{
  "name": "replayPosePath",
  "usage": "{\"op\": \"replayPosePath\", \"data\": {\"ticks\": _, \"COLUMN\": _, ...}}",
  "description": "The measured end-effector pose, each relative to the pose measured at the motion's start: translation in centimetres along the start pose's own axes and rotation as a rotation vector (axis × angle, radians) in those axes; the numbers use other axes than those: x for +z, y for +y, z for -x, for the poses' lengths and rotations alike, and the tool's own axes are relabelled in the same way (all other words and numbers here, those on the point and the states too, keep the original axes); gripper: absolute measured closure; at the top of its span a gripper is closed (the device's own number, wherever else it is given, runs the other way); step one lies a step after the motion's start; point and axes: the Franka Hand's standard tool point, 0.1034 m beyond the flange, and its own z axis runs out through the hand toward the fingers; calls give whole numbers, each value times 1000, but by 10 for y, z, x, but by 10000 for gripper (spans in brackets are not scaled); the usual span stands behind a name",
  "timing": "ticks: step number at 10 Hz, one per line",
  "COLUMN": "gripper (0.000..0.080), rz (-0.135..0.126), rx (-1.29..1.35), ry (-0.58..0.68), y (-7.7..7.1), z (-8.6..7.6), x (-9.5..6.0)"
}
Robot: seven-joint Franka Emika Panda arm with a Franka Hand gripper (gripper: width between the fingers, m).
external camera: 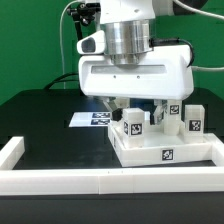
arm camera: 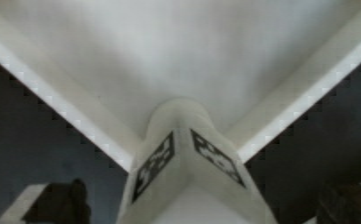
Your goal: Assemble square table
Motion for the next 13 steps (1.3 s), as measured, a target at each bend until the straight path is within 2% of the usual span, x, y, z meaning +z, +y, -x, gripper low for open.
{"op": "replayPosePath", "data": {"ticks": 4, "gripper": 151, "rz": 6, "rx": -245, "ry": -6, "y": 4, "z": -1, "x": 0}}
{"op": "replayPosePath", "data": {"ticks": 8, "gripper": 151, "rz": 23, "rx": -482, "ry": -3, "y": 6, "z": -2, "x": 0}}
{"op": "replayPosePath", "data": {"ticks": 9, "gripper": 285, "rz": 24, "rx": -528, "ry": -4, "y": 6, "z": -3, "x": 0}}
{"op": "replayPosePath", "data": {"ticks": 10, "gripper": 285, "rz": 24, "rx": -522, "ry": -4, "y": 6, "z": -3, "x": 0}}
{"op": "replayPosePath", "data": {"ticks": 11, "gripper": 425, "rz": 24, "rx": -505, "ry": -4, "y": 6, "z": -3, "x": 0}}
{"op": "replayPosePath", "data": {"ticks": 12, "gripper": 511, "rz": 24, "rx": -489, "ry": -3, "y": 6, "z": -3, "x": 0}}
{"op": "replayPosePath", "data": {"ticks": 13, "gripper": 511, "rz": 24, "rx": -490, "ry": -3, "y": 6, "z": -3, "x": 0}}
